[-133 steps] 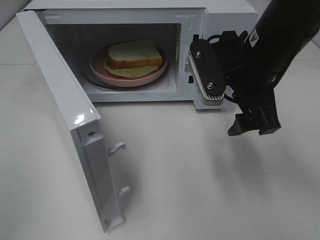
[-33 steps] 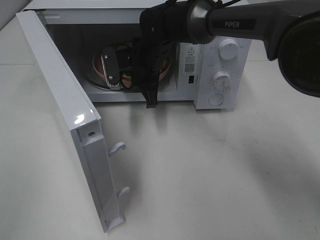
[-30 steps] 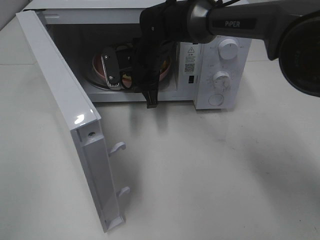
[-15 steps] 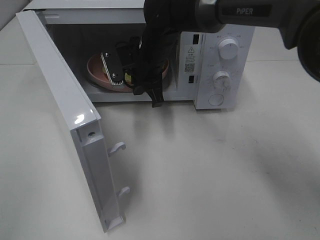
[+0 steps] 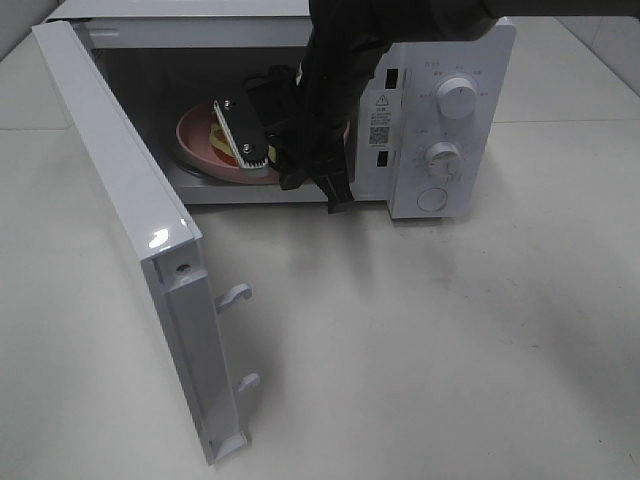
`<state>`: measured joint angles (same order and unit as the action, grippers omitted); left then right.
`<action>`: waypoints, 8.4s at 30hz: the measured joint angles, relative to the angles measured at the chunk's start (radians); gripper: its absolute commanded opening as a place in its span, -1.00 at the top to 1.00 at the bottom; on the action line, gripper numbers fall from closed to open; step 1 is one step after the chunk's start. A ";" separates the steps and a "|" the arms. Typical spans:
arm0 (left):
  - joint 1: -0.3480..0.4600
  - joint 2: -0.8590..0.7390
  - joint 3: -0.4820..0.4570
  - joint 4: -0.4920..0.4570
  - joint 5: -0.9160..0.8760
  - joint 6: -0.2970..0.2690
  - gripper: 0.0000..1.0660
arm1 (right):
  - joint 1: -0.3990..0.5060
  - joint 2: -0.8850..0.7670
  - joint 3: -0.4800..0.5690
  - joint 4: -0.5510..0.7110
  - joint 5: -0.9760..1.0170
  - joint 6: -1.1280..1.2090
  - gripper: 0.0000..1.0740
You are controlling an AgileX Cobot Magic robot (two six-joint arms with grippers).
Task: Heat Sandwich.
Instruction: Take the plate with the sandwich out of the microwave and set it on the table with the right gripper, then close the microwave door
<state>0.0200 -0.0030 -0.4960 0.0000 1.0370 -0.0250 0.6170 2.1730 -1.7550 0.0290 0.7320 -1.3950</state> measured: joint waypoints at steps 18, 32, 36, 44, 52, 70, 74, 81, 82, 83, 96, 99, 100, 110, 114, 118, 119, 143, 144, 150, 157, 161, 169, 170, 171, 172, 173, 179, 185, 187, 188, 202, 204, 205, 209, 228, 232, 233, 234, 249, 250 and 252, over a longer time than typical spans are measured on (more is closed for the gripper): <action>0.000 0.000 0.000 0.000 0.000 0.000 -0.90 | 0.003 -0.162 0.193 0.004 -0.029 -0.095 1.00; 0.000 0.000 0.000 0.000 0.000 0.000 -0.90 | 0.009 -0.326 0.403 0.008 -0.073 -0.156 1.00; 0.000 0.000 0.000 0.000 0.000 0.000 -0.90 | 0.009 -0.375 0.475 0.008 -0.096 -0.161 1.00; 0.000 0.000 0.000 0.000 0.000 0.000 -0.90 | 0.009 -0.465 0.589 0.005 -0.116 -0.161 1.00; 0.000 0.000 0.000 0.000 0.000 0.000 -0.90 | 0.008 -0.580 0.714 0.001 -0.121 -0.144 1.00; 0.000 0.000 0.000 0.000 0.000 0.000 -0.90 | 0.008 -0.796 0.897 0.000 -0.121 -0.124 0.99; 0.000 0.000 0.000 0.000 0.000 0.000 -0.90 | 0.008 -0.856 0.942 -0.001 -0.120 -0.112 0.99; 0.000 0.000 0.000 0.000 0.000 0.000 -0.90 | 0.008 -0.979 1.027 -0.029 -0.094 -0.066 0.99; 0.000 0.000 0.000 0.000 0.000 0.000 -0.90 | 0.008 -0.979 1.027 -0.029 -0.094 -0.066 0.99; 0.000 0.000 0.000 0.000 0.000 0.000 -0.90 | 0.008 -0.994 1.036 -0.042 -0.084 -0.057 0.99; 0.000 0.000 0.000 0.000 0.000 0.000 -0.90 | 0.008 -1.131 1.094 -0.182 0.056 0.205 0.99; 0.000 0.000 0.000 0.000 0.000 0.000 -0.90 | 0.008 -1.145 1.094 -0.239 0.087 0.345 0.99; 0.000 0.000 0.000 0.000 0.000 0.000 -0.90 | 0.008 -1.145 1.094 -0.239 0.087 0.345 0.99; 0.000 0.000 0.000 0.000 0.000 0.000 -0.90 | 0.008 -1.145 1.094 -0.339 0.172 0.672 0.99; 0.000 0.000 0.000 0.000 0.000 0.000 -0.90 | 0.008 -1.145 1.094 -0.370 0.202 0.795 0.99; 0.000 0.000 0.000 0.000 0.000 0.000 -0.90 | 0.008 -1.145 1.094 -0.376 0.231 0.938 0.99; 0.000 0.000 0.000 0.000 0.000 0.000 -0.90 | 0.008 -1.145 1.094 -0.381 0.244 0.998 0.99; 0.000 0.000 0.000 0.000 0.000 0.000 -0.90 | 0.006 -1.054 1.094 -0.508 0.298 1.636 0.99; 0.000 0.000 0.000 0.000 0.000 0.000 -0.90 | 0.006 -1.024 1.094 -0.526 0.282 1.664 0.99; 0.000 0.000 0.000 0.000 0.000 0.000 -0.90 | 0.006 -0.940 1.094 -0.555 0.218 1.736 0.99; 0.000 0.000 0.000 0.000 0.000 0.000 -0.90 | -0.061 -0.827 1.094 -0.606 0.116 1.848 0.99; 0.000 0.000 0.000 0.000 0.000 0.000 -0.90 | -0.127 -0.784 1.094 -0.618 0.070 1.865 0.99; 0.000 0.000 0.000 0.000 0.000 0.000 -0.90 | -0.228 -0.707 1.094 -0.630 -0.027 1.902 0.99; 0.000 0.000 0.000 0.000 0.000 0.000 -0.90 | -0.256 -0.683 1.094 -0.643 -0.054 1.922 0.99; 0.000 0.000 0.000 0.000 0.000 0.000 -0.90 | -0.269 -0.671 1.094 -0.652 -0.068 1.932 0.99; 0.000 0.000 0.000 0.000 0.000 0.000 -0.90 | -0.269 -0.671 1.094 -0.652 -0.068 1.932 0.99; 0.000 0.000 0.000 0.000 0.000 0.000 -0.90 | -0.278 -0.657 1.094 -0.661 -0.078 1.943 0.99; 0.000 0.000 0.000 0.000 0.000 0.000 -0.90 | -0.320 -0.570 1.093 -0.747 -0.141 2.032 0.99; 0.000 0.000 0.000 0.000 0.000 0.000 -0.90 | -0.320 -0.516 1.093 -0.810 -0.167 2.101 0.99; 0.000 0.000 0.000 0.000 0.000 0.000 -0.90 | -0.320 -0.483 1.093 -0.849 -0.171 2.141 0.99; 0.000 0.000 0.000 0.000 0.000 0.000 -0.90 | -0.320 -0.473 1.093 -0.862 -0.173 2.156 0.99; 0.000 0.000 0.000 0.000 0.000 0.000 -0.90 | -0.320 -0.373 1.091 -0.953 -0.221 2.237 0.97; 0.000 0.000 0.000 0.000 0.000 0.000 -0.90 | -0.320 -0.370 1.091 -0.956 -0.224 2.237 0.97; 0.000 0.000 0.000 0.000 0.000 0.000 -0.90 | -0.320 -0.369 1.091 -0.957 -0.226 2.237 0.96; 0.000 0.000 0.000 0.000 0.000 0.000 -0.90 | -0.320 -0.368 1.091 -0.958 -0.230 2.237 0.94; 0.000 0.000 0.000 0.000 0.000 0.000 -0.90 | -0.320 -0.398 1.069 -0.927 -0.210 2.227 -0.01; 0.000 0.000 0.000 0.000 0.000 0.000 -0.90 | -0.320 -0.439 1.069 -0.869 -0.200 2.176 -0.09; 0.000 0.000 0.000 0.000 0.000 0.000 -0.90 | -0.320 -0.454 1.069 -0.850 -0.200 2.155 -0.10; 0.000 0.000 0.000 0.000 0.000 0.000 -0.90 | -0.320 -0.485 1.069 -0.814 -0.200 2.123 -0.10; 0.000 0.000 0.000 0.000 0.000 0.000 -0.90 | -0.320 -0.721 1.070 -0.600 -0.181 1.905 -0.62; 0.000 0.000 0.000 0.000 0.000 0.000 -0.90 | -0.320 -0.739 1.070 -0.587 -0.168 1.892 -0.62; 0.000 0.000 0.000 0.000 0.000 0.000 -0.90 | -0.320 -0.783 1.070 -0.549 -0.133 1.856 -0.59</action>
<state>0.0200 -0.0030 -0.4960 0.0000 1.0370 -0.0250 0.2970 1.3900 -0.6850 -0.5200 0.5990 0.4610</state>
